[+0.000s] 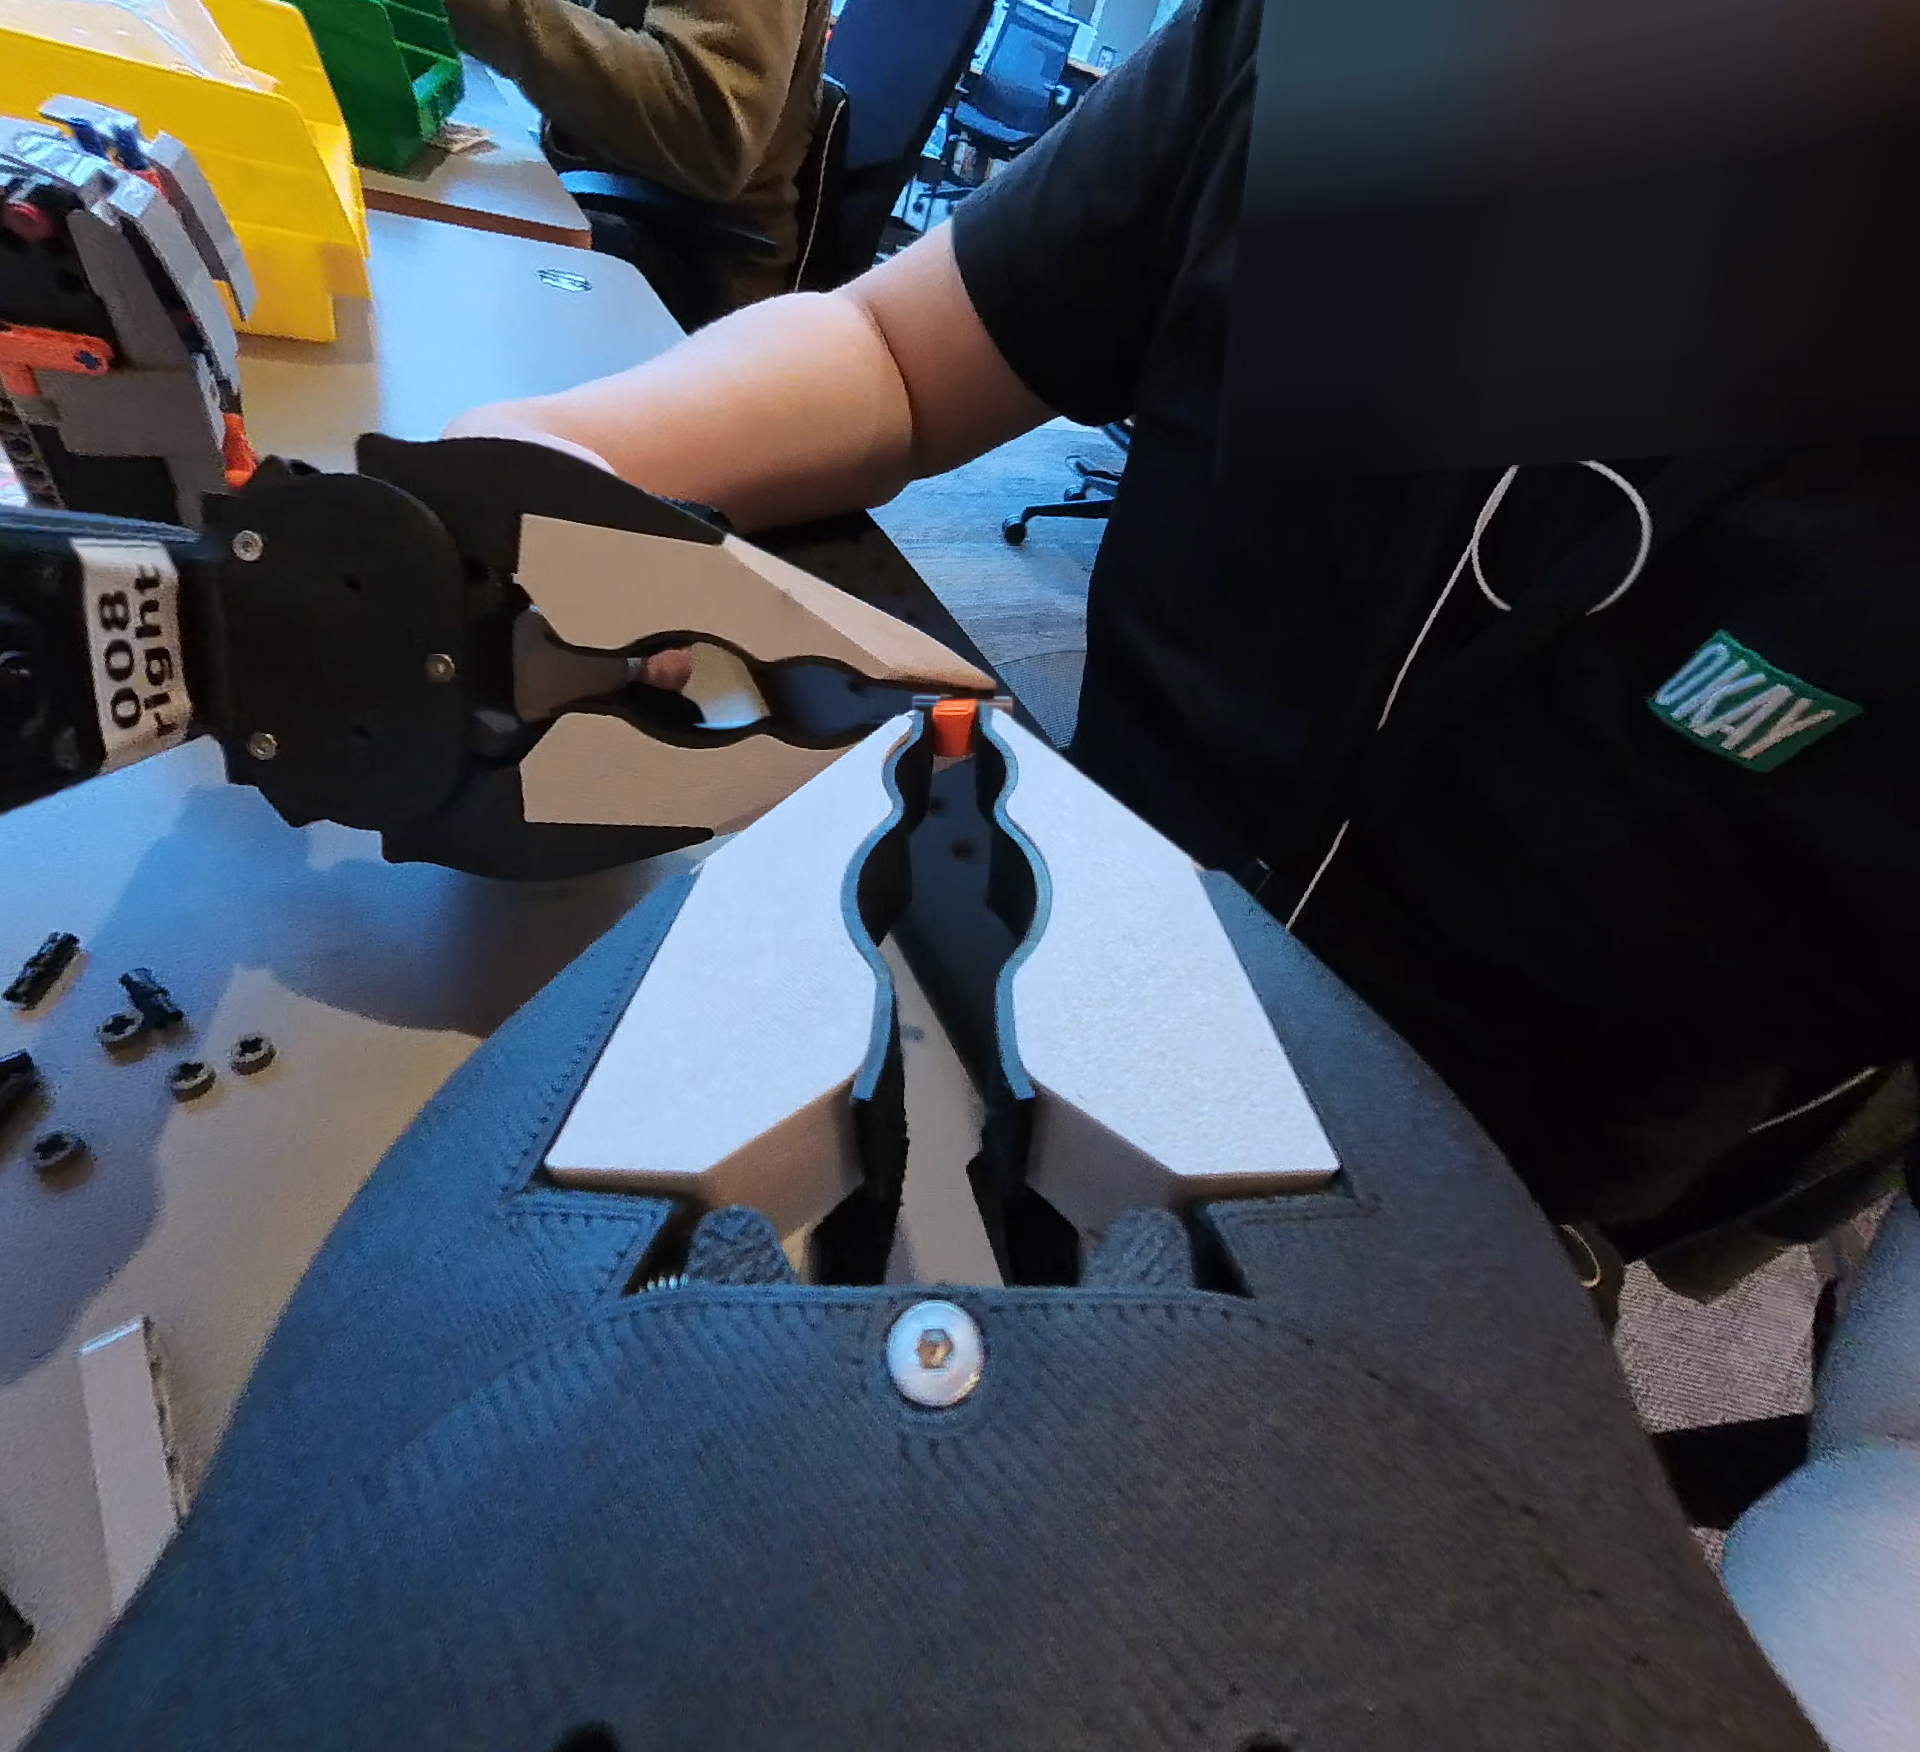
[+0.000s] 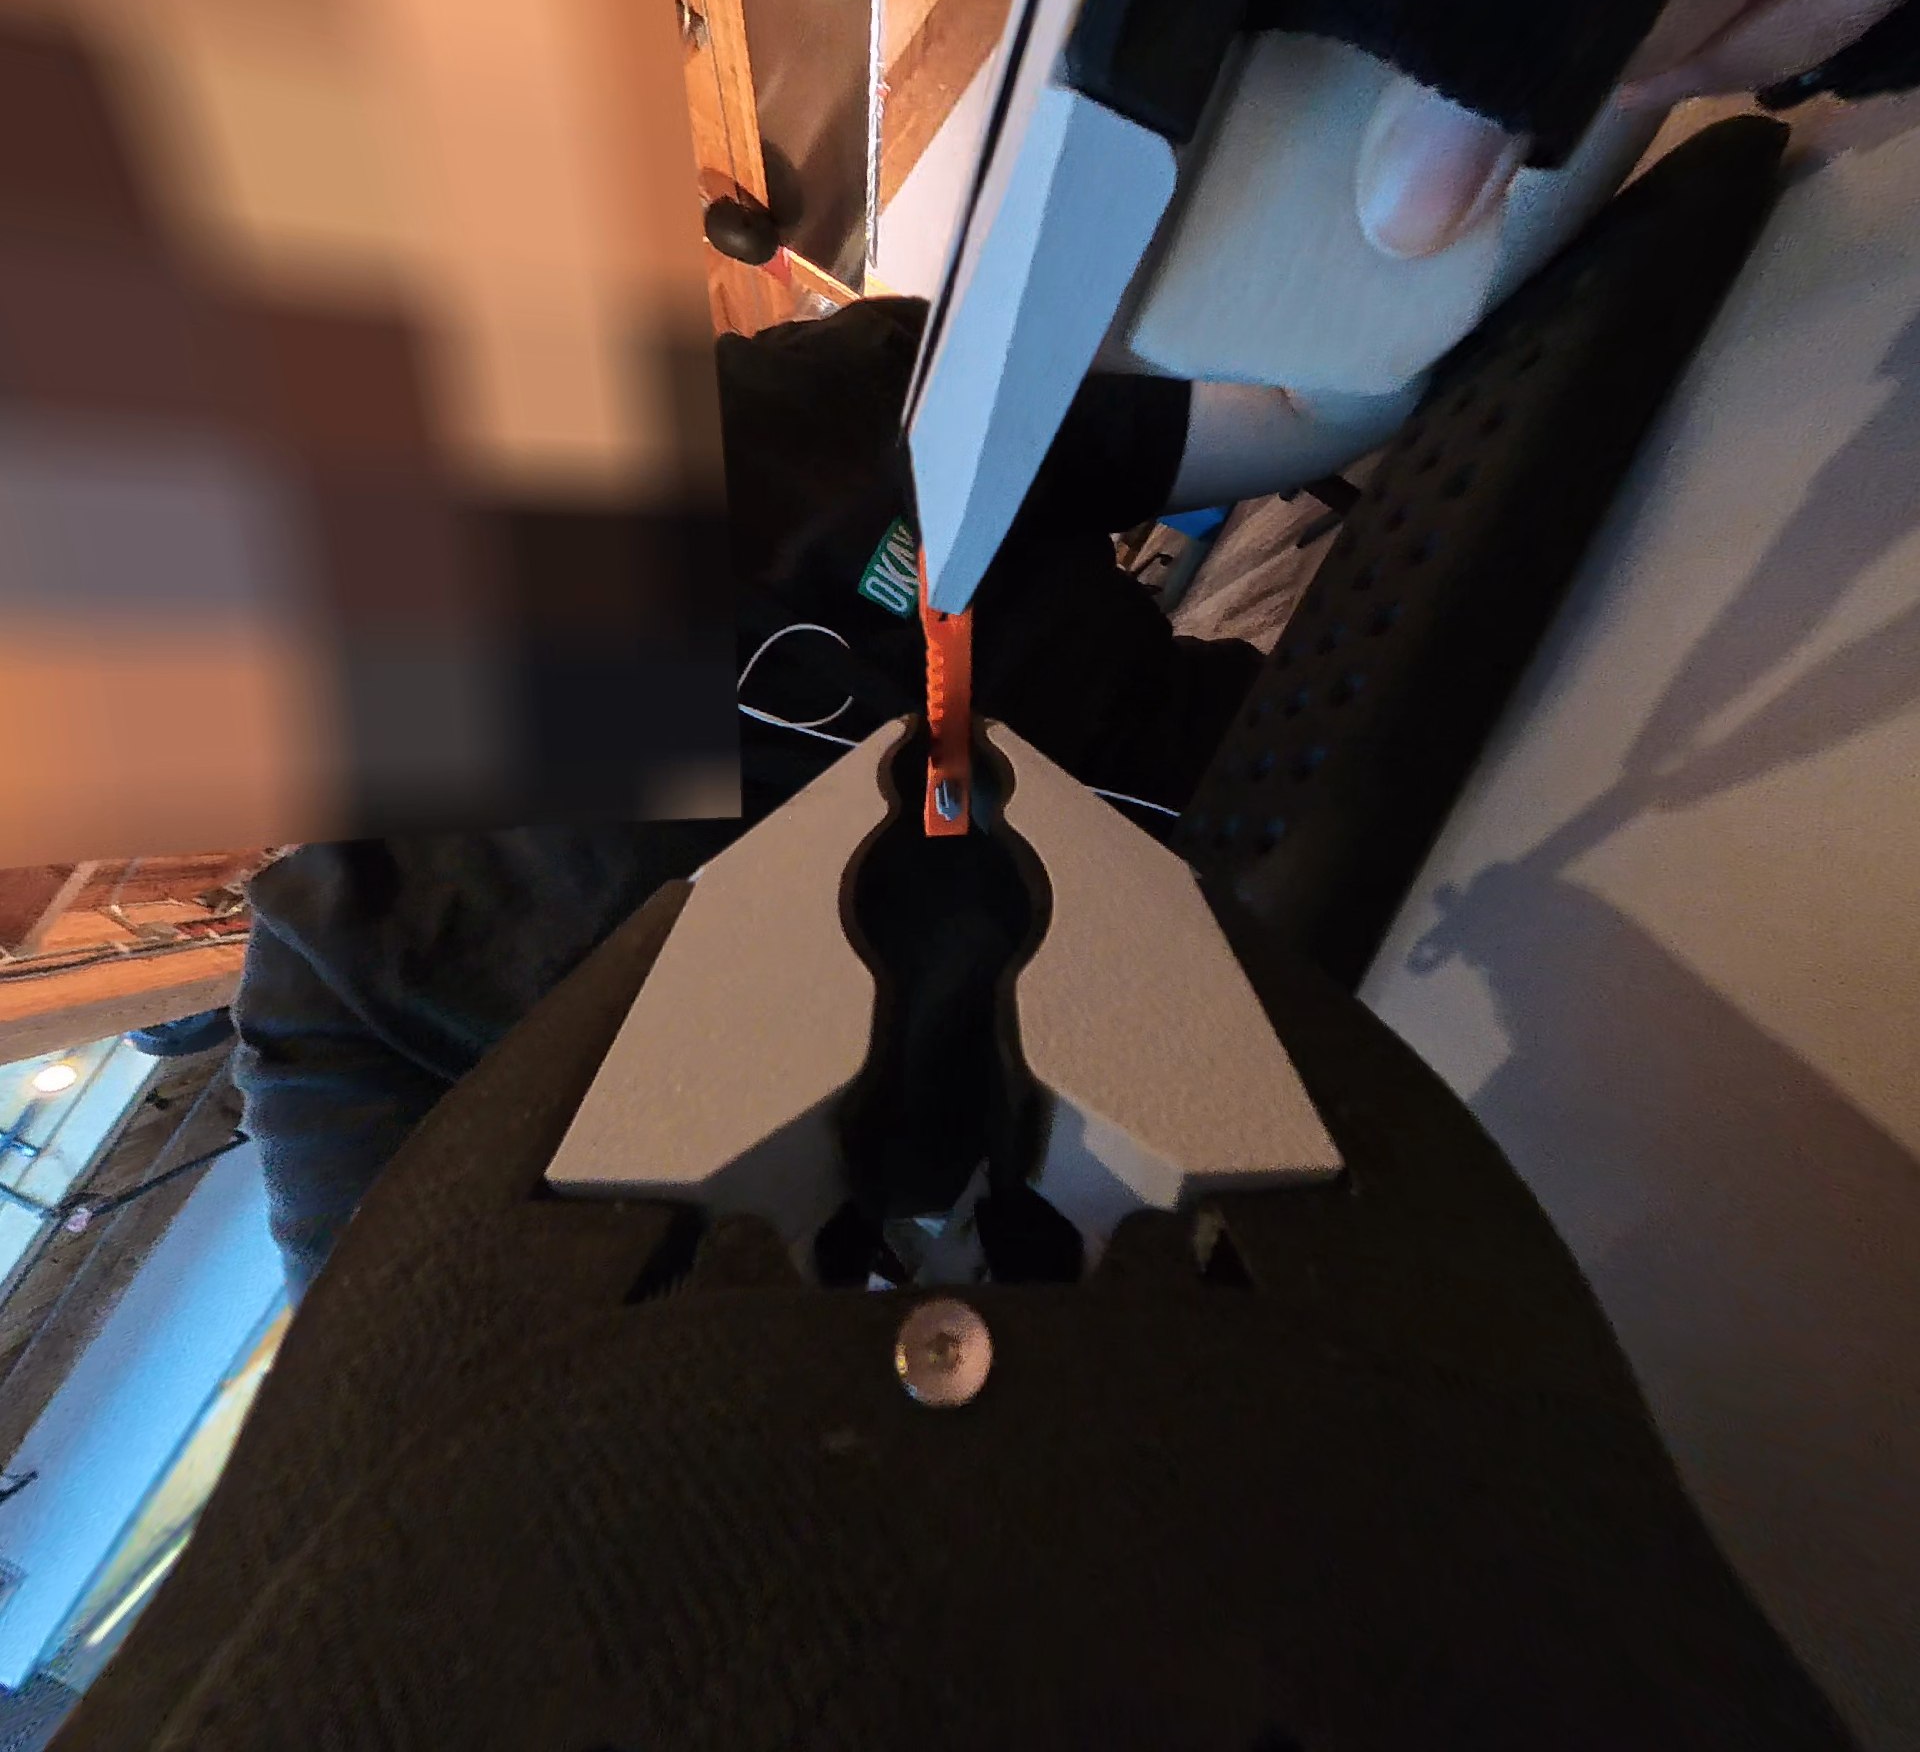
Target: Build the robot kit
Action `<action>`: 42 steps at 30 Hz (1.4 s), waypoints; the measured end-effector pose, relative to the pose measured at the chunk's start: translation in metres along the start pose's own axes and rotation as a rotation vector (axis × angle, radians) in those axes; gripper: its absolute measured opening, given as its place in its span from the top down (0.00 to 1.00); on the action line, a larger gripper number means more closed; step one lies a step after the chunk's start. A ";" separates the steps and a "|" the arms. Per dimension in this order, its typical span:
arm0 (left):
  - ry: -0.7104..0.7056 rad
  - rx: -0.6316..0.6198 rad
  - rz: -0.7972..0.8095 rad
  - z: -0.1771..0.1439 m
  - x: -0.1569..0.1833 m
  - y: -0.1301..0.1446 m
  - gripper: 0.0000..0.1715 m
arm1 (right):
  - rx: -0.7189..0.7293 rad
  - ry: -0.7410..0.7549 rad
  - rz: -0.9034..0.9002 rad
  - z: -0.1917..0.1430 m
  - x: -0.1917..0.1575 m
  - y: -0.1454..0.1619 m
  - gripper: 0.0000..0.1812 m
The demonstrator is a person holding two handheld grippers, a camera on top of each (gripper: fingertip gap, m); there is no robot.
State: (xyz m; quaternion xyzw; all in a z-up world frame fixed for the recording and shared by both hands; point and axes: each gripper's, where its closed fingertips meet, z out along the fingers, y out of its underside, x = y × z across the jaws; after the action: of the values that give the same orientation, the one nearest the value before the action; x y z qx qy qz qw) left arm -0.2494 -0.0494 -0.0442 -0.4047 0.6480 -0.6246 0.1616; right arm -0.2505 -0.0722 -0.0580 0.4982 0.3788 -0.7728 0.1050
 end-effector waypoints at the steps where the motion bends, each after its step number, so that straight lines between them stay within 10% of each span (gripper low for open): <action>1: 0.010 0.005 -0.003 0.001 0.000 -0.001 0.98 | -0.001 0.000 -0.014 0.000 -0.001 0.000 0.97; 11: 0.005 -0.051 -0.017 -0.005 -0.025 -0.023 0.94 | 0.157 0.144 -0.244 -0.027 -0.010 -0.030 0.97; 13: -0.116 -0.002 -0.056 -0.019 -0.042 -0.036 0.75 | 0.269 0.227 -0.329 -0.043 -0.010 -0.047 0.98; 17: -0.499 0.074 -0.139 -0.058 -0.073 -0.024 0.77 | 0.481 0.454 -0.569 -0.078 -0.012 -0.079 0.97; 22: -0.633 0.315 -0.228 -0.065 -0.080 -0.015 0.87 | 0.596 0.579 -0.626 -0.101 -0.007 -0.093 0.98; 42: -0.549 0.228 -0.326 -0.042 -0.102 0.021 0.95 | 0.640 0.602 -0.516 -0.119 0.020 -0.096 0.98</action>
State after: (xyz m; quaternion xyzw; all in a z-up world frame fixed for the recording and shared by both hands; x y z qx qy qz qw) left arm -0.2234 0.0510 -0.0866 -0.6352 0.4332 -0.5785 0.2724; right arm -0.2298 0.0807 -0.0540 0.5961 0.2472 -0.6732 -0.3612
